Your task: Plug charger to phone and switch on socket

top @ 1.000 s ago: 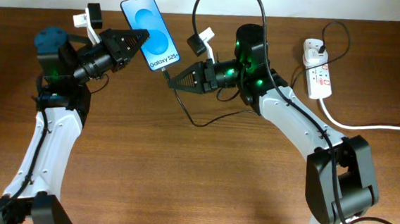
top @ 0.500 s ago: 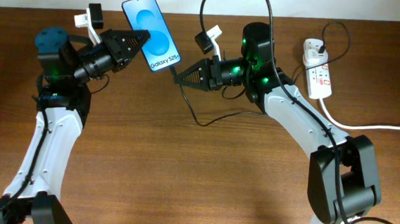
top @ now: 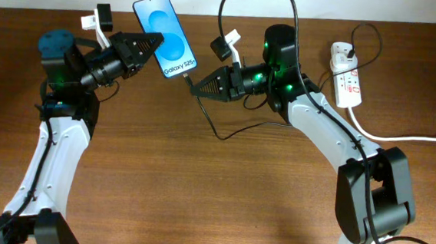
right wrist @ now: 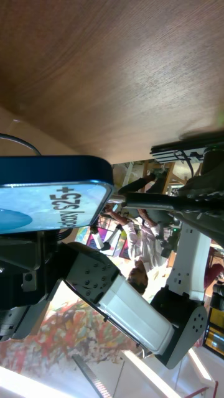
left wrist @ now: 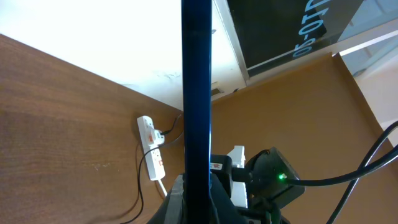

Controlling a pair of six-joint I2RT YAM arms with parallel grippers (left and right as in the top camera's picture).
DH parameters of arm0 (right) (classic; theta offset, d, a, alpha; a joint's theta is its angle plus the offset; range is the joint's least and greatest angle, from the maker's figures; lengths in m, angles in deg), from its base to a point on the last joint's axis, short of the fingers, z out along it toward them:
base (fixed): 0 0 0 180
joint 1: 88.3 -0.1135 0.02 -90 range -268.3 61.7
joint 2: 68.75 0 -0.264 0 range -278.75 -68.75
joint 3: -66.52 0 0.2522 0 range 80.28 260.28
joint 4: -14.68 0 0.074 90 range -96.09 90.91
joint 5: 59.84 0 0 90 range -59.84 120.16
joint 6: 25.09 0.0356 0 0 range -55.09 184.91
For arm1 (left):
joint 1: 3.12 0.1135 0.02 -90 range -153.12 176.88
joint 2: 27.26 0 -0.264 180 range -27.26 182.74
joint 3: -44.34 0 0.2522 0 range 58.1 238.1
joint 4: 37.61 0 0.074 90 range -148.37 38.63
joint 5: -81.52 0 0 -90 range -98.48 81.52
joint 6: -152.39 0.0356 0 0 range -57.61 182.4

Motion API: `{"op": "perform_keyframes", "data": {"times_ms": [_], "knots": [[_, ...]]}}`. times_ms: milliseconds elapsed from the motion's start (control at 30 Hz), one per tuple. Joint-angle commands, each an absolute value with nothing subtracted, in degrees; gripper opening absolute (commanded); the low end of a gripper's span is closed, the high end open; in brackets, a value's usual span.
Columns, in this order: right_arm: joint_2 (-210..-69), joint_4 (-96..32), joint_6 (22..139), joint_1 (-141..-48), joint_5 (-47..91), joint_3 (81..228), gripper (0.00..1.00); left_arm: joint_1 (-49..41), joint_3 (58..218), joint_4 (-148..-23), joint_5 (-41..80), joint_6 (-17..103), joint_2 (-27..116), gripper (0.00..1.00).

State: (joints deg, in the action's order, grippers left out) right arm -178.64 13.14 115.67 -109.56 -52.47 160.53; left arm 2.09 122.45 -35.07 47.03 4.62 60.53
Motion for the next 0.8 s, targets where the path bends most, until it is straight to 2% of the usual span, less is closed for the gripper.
{"op": "perform_keyframes", "data": {"times_ms": [0,767], "knots": [[-178.86,13.36,114.91,-109.71,-53.69,160.53,0.04,2.29,122.63,-34.51,47.64,4.59,60.34,0.00],[-178.86,13.86,114.91,-110.48,-51.73,160.53,0.04,2.25,122.63,-34.53,47.66,4.59,60.34,0.00]]}}
